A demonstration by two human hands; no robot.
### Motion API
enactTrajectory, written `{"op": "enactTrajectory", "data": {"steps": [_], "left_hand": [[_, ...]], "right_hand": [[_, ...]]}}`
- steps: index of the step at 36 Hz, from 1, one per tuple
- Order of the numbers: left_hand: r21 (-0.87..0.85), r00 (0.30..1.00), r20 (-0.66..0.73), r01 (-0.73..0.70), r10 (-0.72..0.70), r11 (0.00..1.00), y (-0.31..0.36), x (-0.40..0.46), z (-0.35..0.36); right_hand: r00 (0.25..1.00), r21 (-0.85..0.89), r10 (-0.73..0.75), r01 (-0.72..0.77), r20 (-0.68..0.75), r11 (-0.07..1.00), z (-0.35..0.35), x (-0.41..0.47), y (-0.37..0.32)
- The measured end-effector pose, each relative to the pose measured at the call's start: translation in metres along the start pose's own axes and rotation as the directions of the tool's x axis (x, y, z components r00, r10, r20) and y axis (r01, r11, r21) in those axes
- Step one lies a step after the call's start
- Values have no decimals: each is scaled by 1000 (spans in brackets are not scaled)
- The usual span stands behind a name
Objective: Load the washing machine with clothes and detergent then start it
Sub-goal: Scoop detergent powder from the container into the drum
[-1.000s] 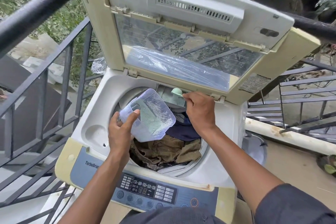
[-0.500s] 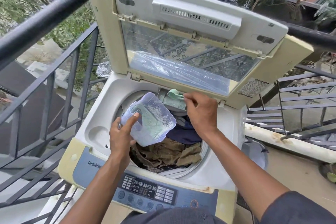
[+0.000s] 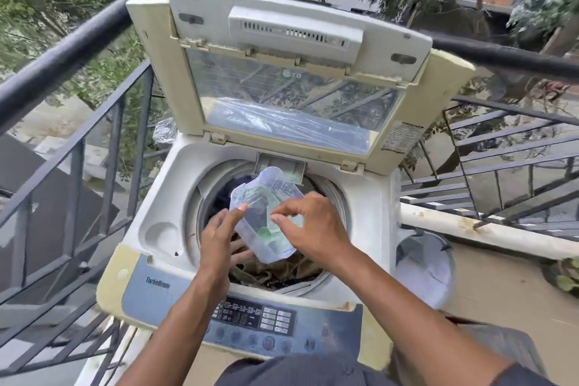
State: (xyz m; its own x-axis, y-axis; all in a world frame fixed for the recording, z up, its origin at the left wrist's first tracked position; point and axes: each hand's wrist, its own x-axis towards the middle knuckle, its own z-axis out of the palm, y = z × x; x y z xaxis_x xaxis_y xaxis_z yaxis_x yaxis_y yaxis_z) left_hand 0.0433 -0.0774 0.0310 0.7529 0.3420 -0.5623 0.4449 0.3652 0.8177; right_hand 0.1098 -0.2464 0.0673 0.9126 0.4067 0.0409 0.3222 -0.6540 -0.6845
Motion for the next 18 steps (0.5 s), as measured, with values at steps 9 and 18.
{"op": "enactTrajectory", "data": {"steps": [9,18], "left_hand": [[19,996,81,-23,22,1000,-2,-22,30],[52,976,219,-25,13,998,-9,-46,86]], "right_hand": [[955,-66,113,-136,-275,989,-46,-28,38],[901,244,387,-337,-196,909,-90,-78,82]]}}
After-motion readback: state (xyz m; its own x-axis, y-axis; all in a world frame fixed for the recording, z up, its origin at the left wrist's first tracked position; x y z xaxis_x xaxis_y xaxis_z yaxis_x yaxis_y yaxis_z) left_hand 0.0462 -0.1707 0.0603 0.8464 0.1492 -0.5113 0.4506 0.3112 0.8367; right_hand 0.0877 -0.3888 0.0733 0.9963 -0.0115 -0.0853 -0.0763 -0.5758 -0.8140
